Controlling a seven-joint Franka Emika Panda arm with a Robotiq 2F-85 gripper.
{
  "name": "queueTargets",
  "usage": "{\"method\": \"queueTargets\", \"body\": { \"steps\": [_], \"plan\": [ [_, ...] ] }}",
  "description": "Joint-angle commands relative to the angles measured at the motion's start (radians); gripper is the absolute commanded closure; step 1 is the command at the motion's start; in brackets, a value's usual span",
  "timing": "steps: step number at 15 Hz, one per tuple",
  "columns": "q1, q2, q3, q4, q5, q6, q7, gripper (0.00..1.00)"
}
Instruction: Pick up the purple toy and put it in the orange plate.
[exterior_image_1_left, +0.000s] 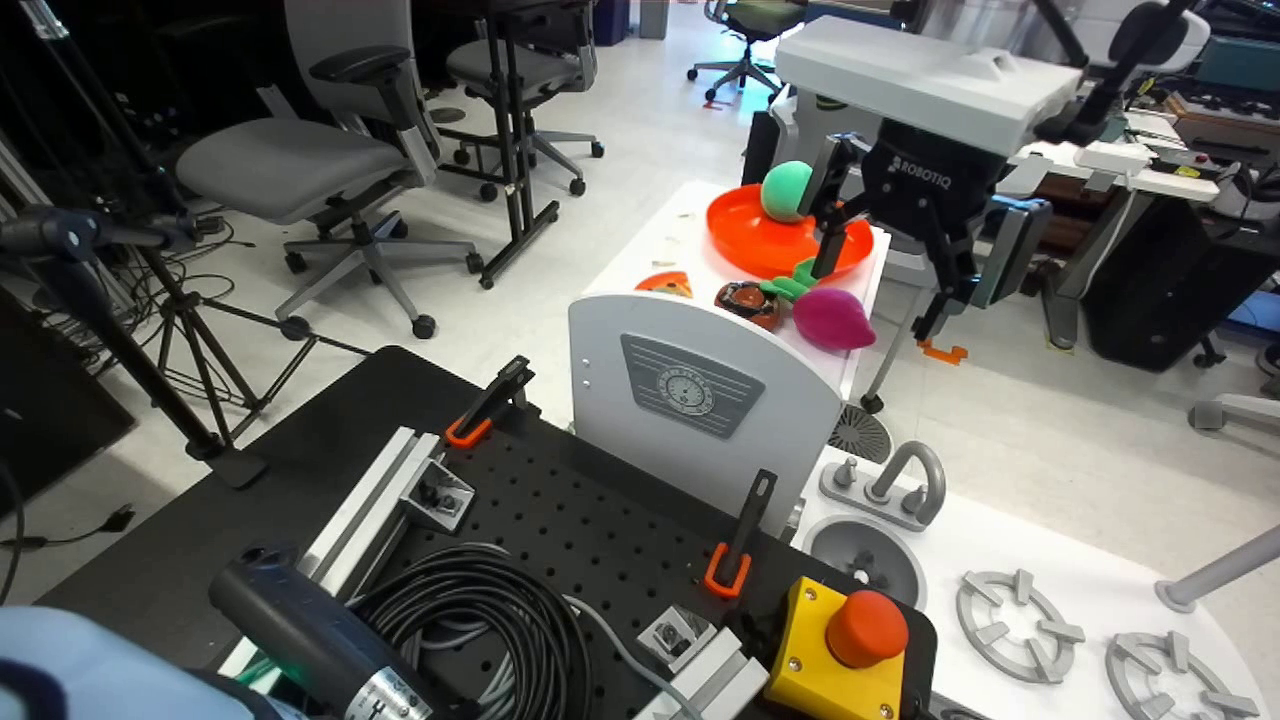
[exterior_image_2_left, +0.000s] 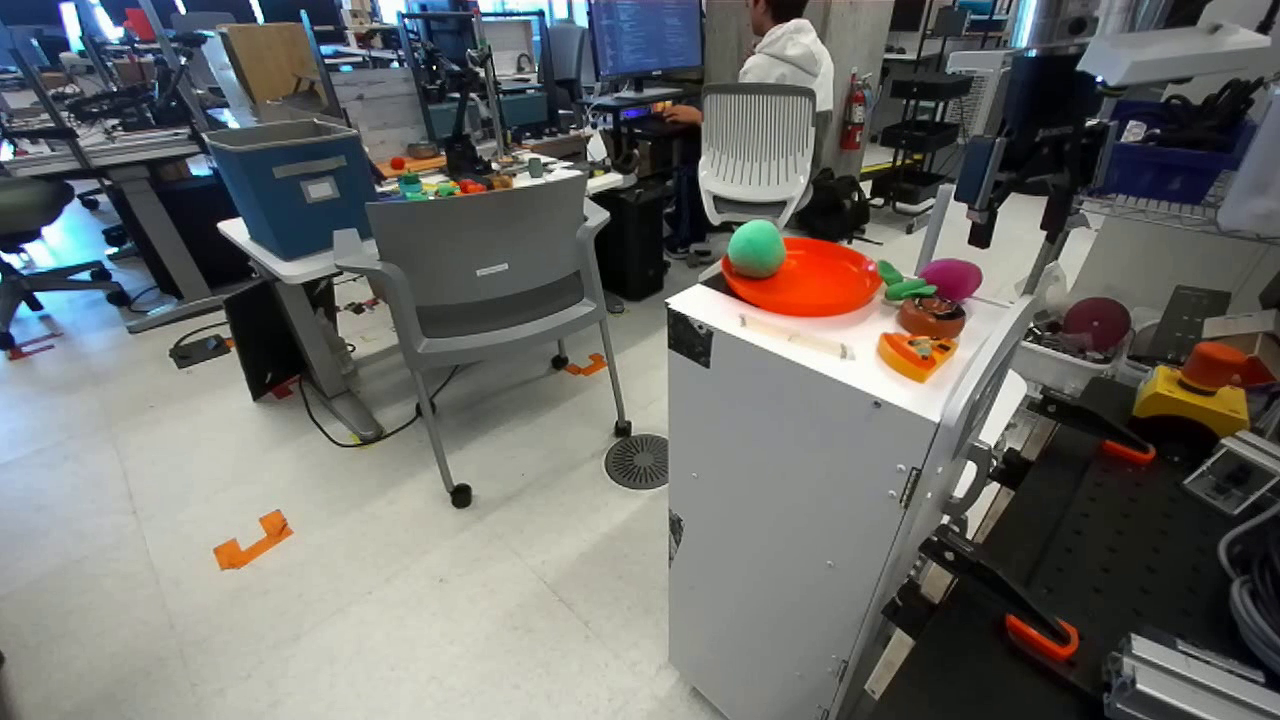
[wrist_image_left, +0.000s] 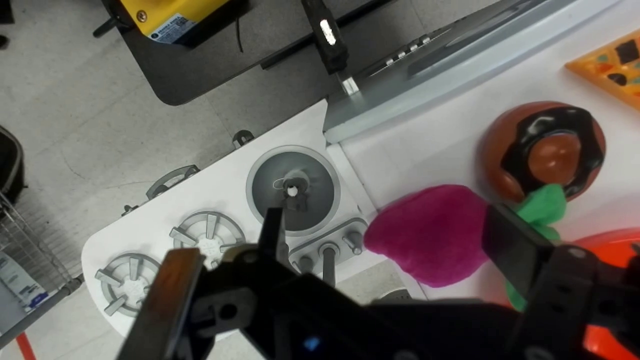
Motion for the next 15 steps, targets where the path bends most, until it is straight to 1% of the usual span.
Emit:
{"method": "queueTargets", "body": {
  "steps": [1, 7, 11, 15],
  "plan": [
    [0.008, 0.017, 0.001, 0.024, -0.001, -0.015, 0.014, 0.0],
    [0.016, 0.054, 0.004, 0.065, -0.004, -0.029, 0.023, 0.0],
    [0.02, 0.107, 0.003, 0.122, 0.004, -0.062, 0.018, 0.0],
    [0.038, 0.144, 0.009, 0.148, -0.004, -0.07, 0.037, 0.0]
  ]
}}
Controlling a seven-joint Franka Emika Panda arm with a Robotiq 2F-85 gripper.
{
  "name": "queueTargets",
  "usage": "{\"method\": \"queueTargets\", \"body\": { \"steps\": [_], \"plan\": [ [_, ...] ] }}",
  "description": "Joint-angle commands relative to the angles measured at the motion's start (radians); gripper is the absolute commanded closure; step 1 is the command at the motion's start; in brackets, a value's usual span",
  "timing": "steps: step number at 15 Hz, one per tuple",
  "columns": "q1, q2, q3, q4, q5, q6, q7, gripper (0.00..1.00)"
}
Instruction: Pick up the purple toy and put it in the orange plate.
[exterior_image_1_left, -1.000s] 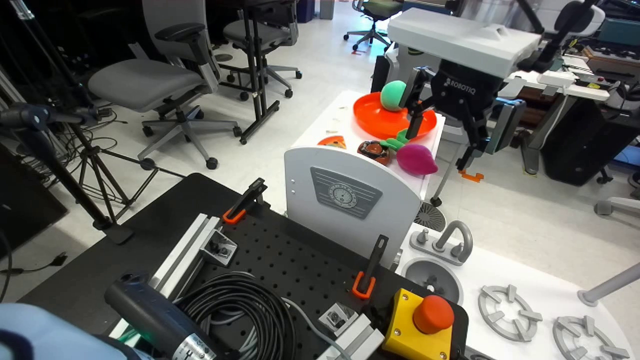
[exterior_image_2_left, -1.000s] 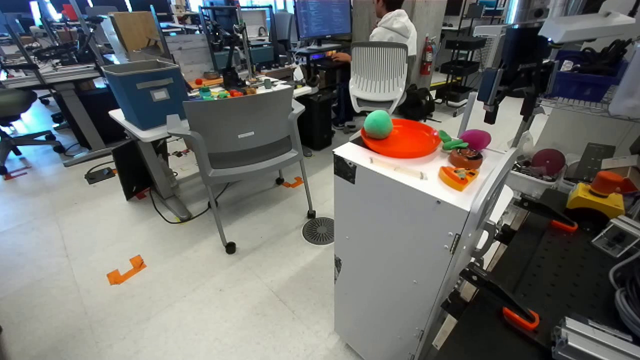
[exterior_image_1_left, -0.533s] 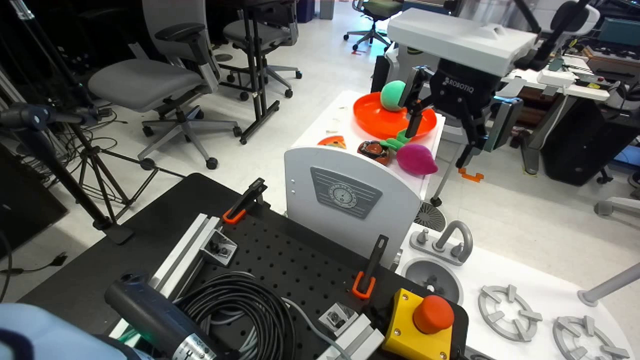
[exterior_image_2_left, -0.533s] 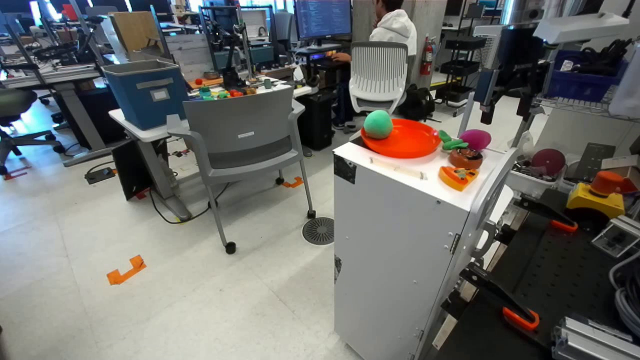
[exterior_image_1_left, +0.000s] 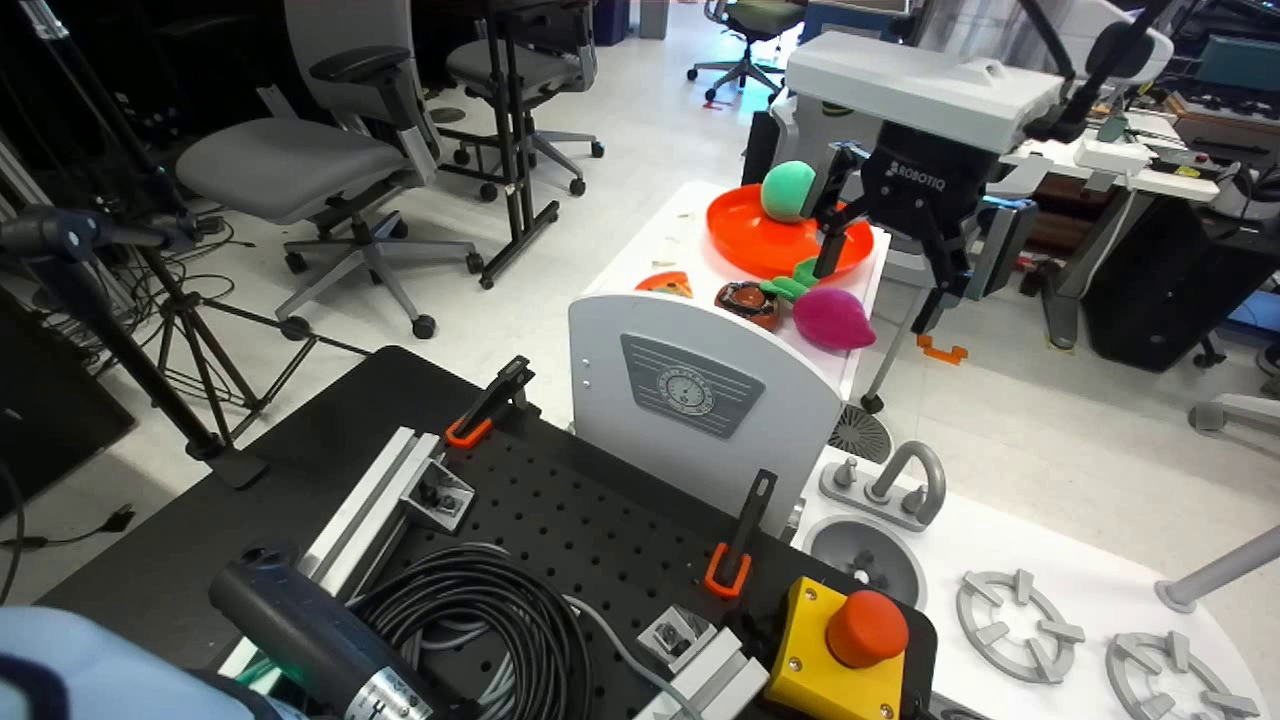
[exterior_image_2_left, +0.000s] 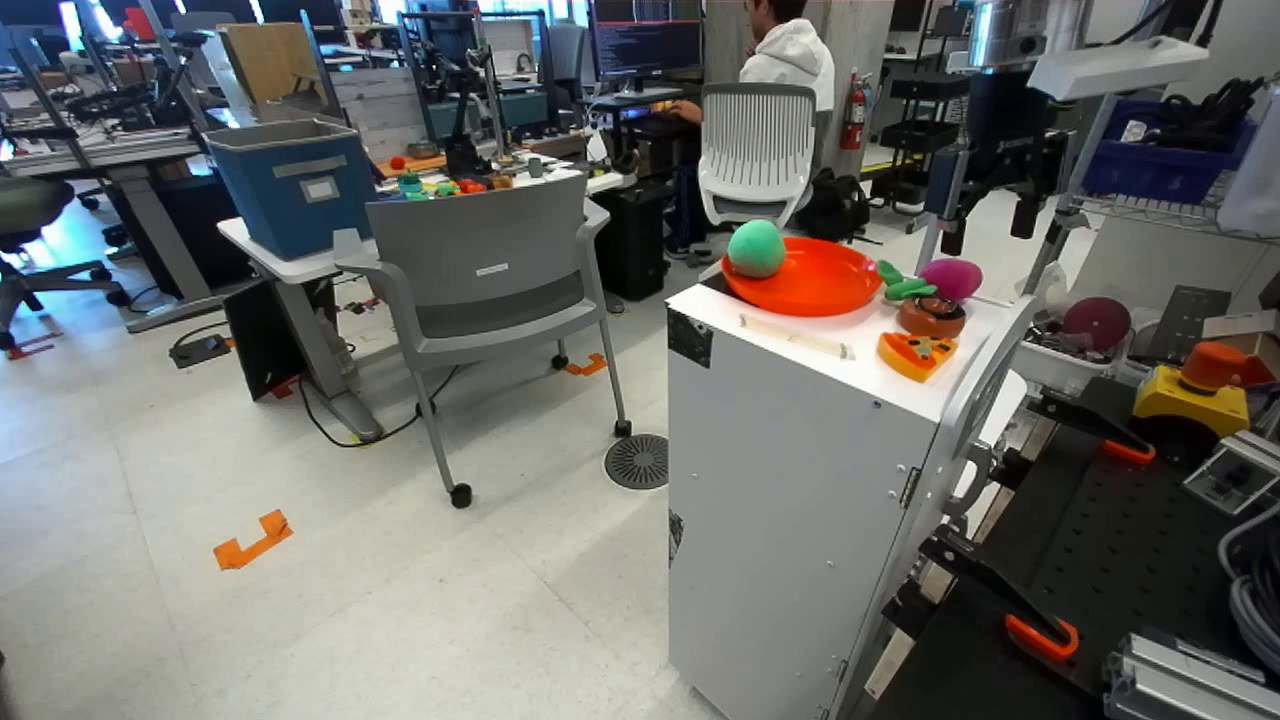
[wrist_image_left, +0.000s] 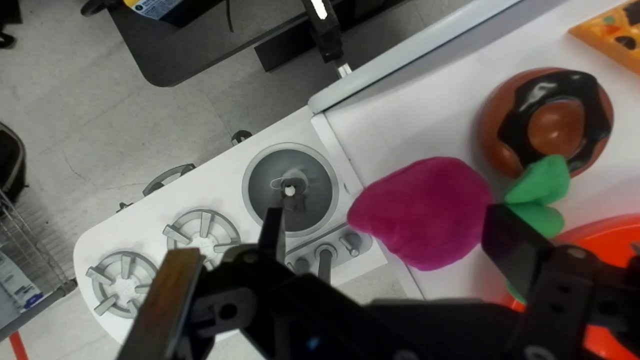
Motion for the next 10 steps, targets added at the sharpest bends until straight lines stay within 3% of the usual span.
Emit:
{"method": "queueTargets", "body": {
  "steps": [1, 10],
  "plan": [
    [0.026, 0.042, 0.008, 0.04, -0.004, -0.018, 0.038, 0.0],
    [0.065, 0.071, 0.013, 0.057, 0.003, -0.006, 0.088, 0.0]
  ]
}}
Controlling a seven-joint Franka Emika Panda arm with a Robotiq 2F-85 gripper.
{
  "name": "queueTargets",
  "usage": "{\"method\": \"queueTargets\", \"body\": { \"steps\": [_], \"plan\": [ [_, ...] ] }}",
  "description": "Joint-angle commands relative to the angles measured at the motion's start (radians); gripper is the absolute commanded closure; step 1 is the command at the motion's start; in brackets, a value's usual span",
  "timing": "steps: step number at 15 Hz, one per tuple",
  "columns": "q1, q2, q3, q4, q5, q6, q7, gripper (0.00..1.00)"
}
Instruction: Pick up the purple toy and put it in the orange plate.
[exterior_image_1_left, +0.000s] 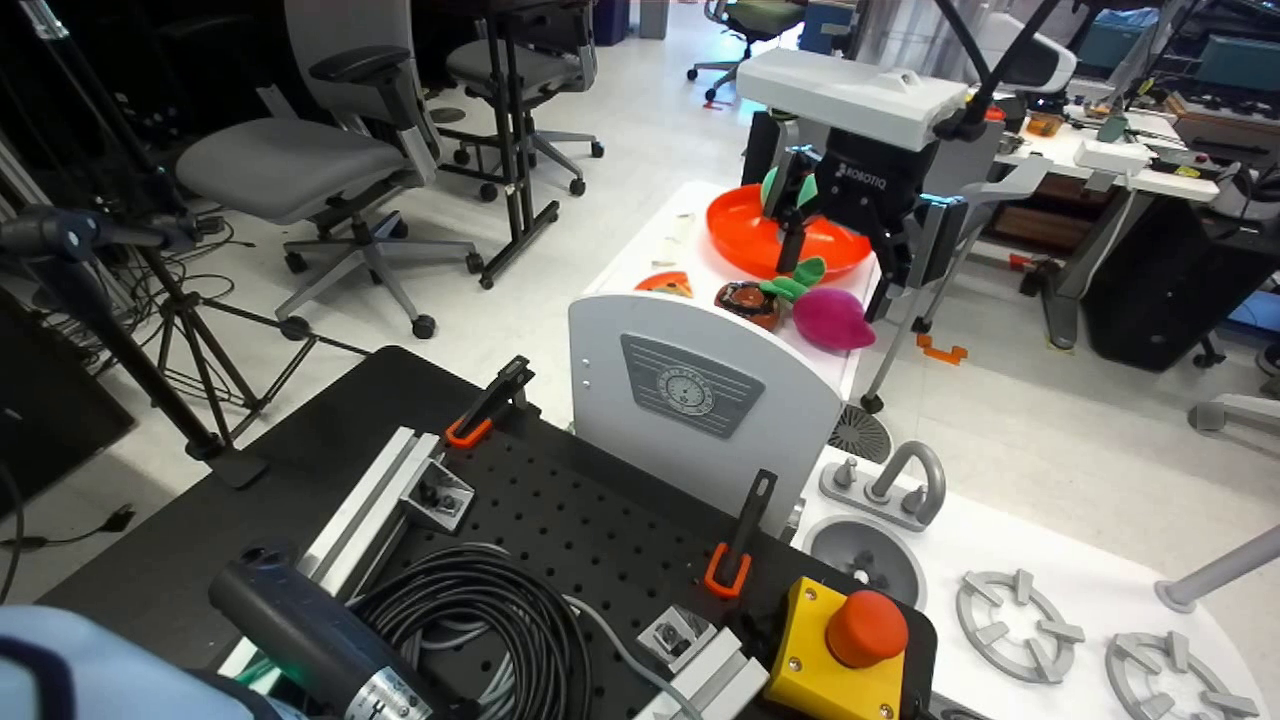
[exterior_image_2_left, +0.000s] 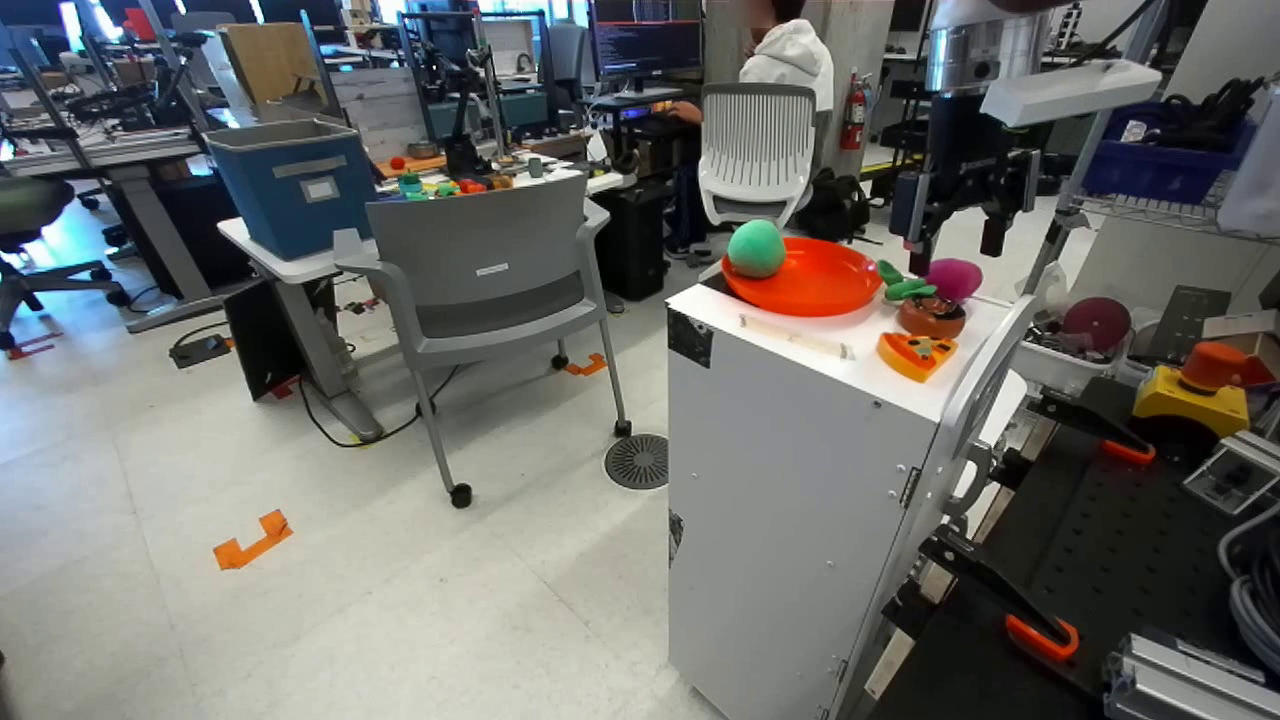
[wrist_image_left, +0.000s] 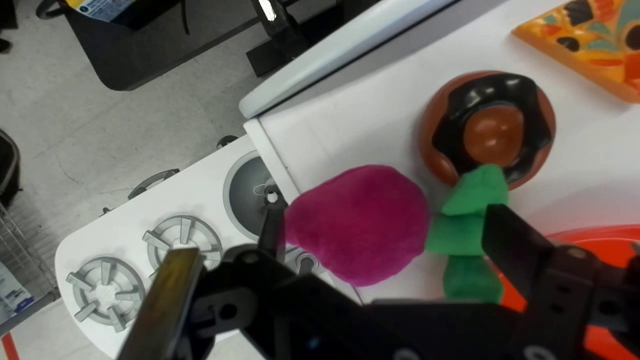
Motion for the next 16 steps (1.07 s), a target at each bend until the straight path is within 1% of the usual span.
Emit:
{"method": "queueTargets", "body": {
  "steps": [1, 10, 11, 12, 14, 15, 16],
  "plan": [
    [0.004, 0.016, 0.0, 0.026, 0.001, -0.005, 0.014, 0.0],
    [0.002, 0.029, -0.005, 0.044, -0.009, -0.013, 0.014, 0.0],
    [0.003, 0.031, -0.006, 0.045, -0.01, -0.013, 0.013, 0.05],
    [0.003, 0.033, -0.007, 0.045, -0.013, -0.01, 0.014, 0.28],
    [0.004, 0.037, -0.008, 0.048, -0.017, -0.01, 0.013, 0.32],
    [0.004, 0.039, -0.008, 0.05, -0.018, -0.009, 0.013, 0.39],
    [0.005, 0.04, -0.009, 0.05, -0.023, -0.005, 0.013, 0.49]
  ]
}}
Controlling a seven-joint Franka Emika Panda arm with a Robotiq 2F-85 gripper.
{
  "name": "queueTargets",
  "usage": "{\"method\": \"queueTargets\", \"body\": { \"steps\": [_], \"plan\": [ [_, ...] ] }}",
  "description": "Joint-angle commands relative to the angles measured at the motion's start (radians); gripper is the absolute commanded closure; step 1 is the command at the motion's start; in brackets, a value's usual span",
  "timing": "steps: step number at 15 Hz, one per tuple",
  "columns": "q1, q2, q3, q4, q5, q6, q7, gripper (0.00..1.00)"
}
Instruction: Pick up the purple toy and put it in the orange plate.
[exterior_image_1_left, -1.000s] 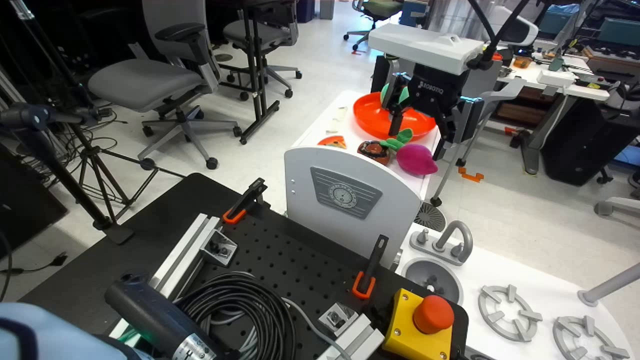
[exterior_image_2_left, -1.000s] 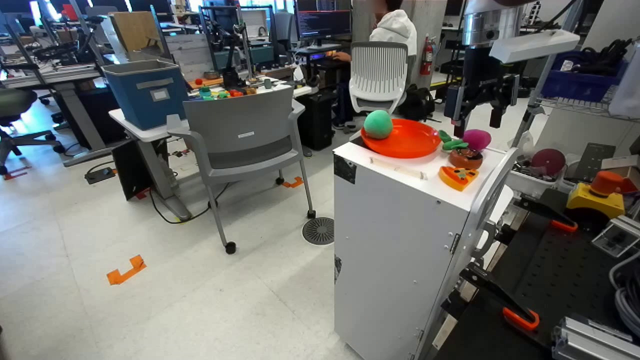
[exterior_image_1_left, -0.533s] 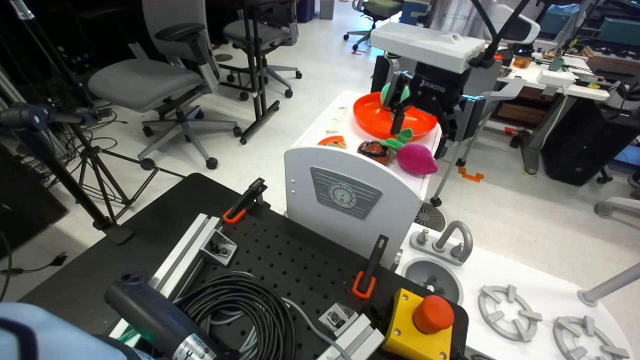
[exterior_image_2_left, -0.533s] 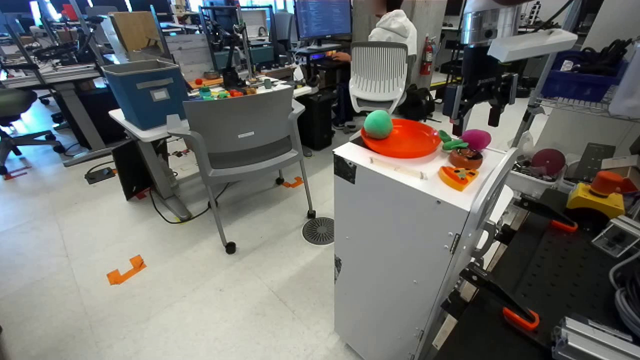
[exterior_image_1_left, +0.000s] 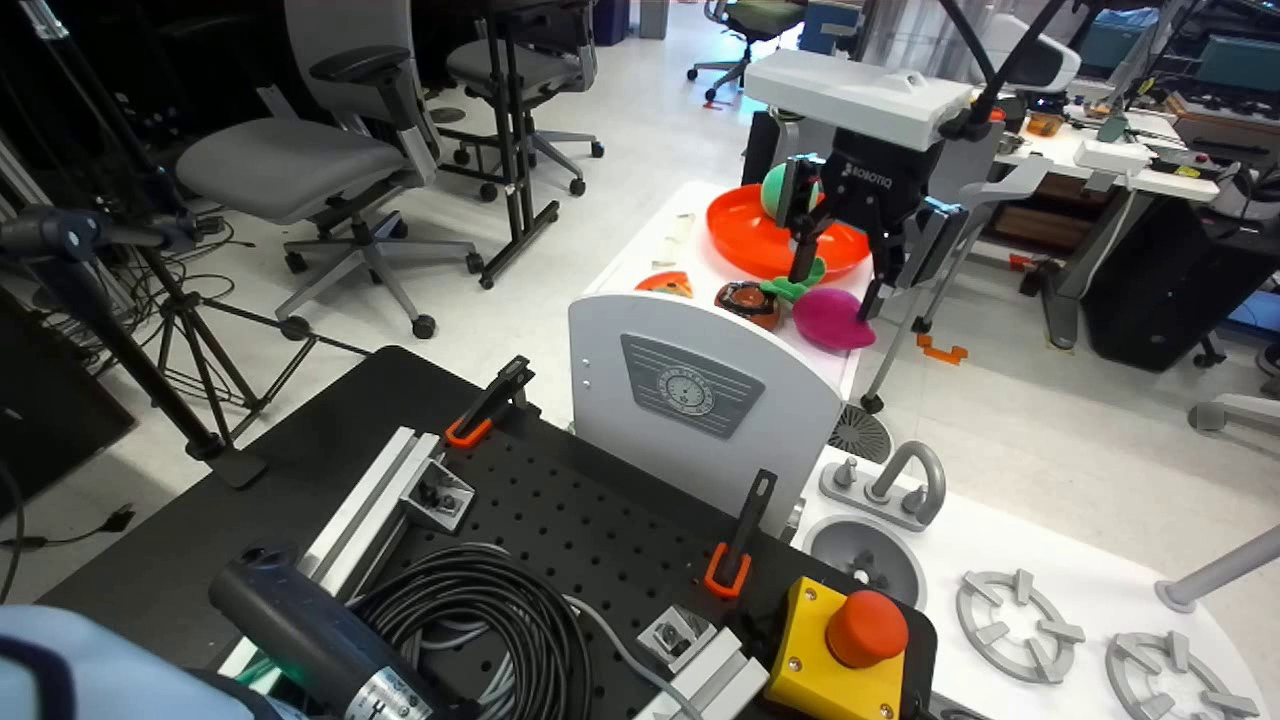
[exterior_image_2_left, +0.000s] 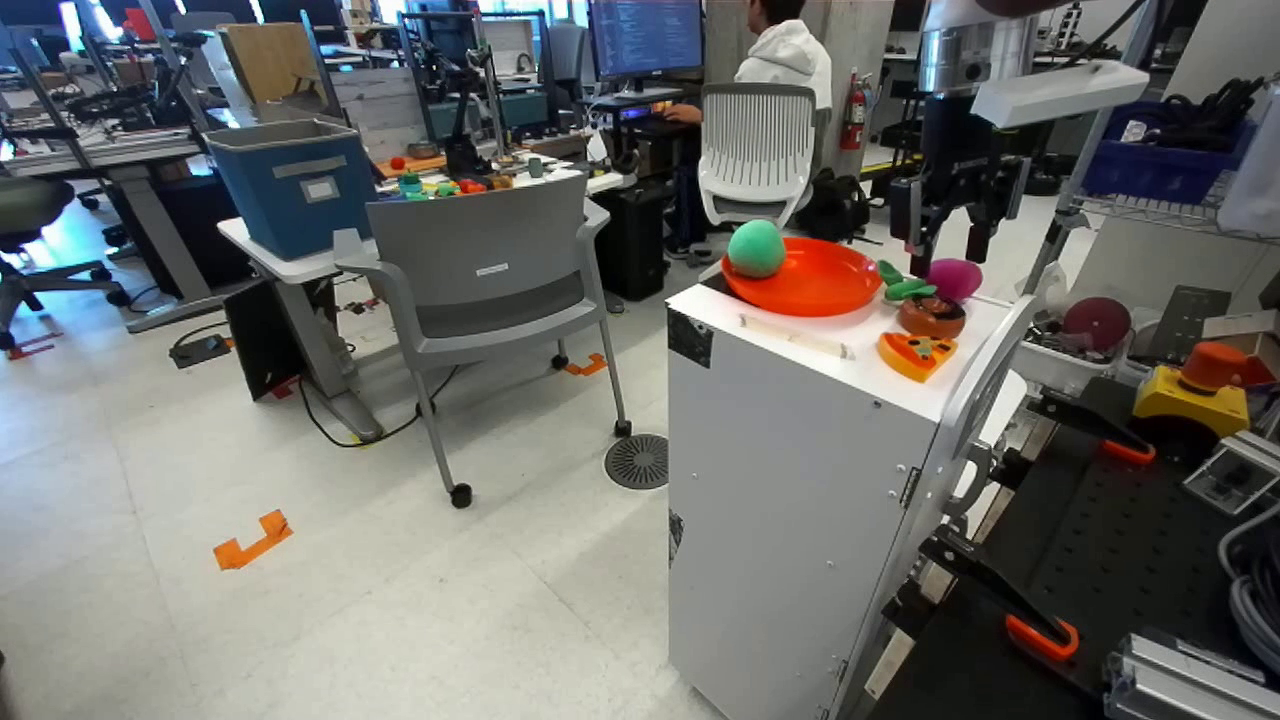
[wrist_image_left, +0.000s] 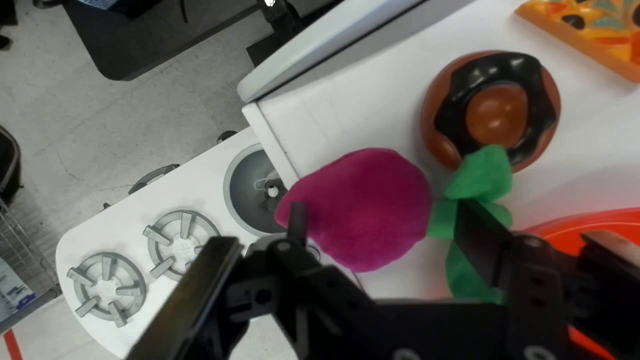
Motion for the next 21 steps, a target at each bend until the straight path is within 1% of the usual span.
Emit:
{"method": "queueTargets", "body": {
  "steps": [1, 2, 7, 8, 11, 13, 16, 21],
  "plan": [
    [0.005, 0.02, -0.007, 0.025, -0.025, -0.003, 0.012, 0.56],
    [0.005, 0.021, -0.007, 0.027, -0.027, -0.003, 0.012, 0.65],
    [0.005, 0.02, -0.007, 0.032, -0.027, -0.016, 0.012, 0.98],
    [0.006, 0.018, -0.006, 0.031, -0.023, -0.019, 0.012, 1.0],
    [0.019, 0.014, -0.003, 0.03, -0.04, -0.023, 0.036, 0.99],
    [0.033, 0.015, -0.003, 0.028, -0.065, -0.024, 0.061, 1.0],
    [0.056, 0.019, 0.0, 0.031, -0.106, -0.03, 0.106, 0.99],
    [0.084, 0.033, 0.004, 0.048, -0.142, -0.053, 0.157, 0.99]
  ]
}}
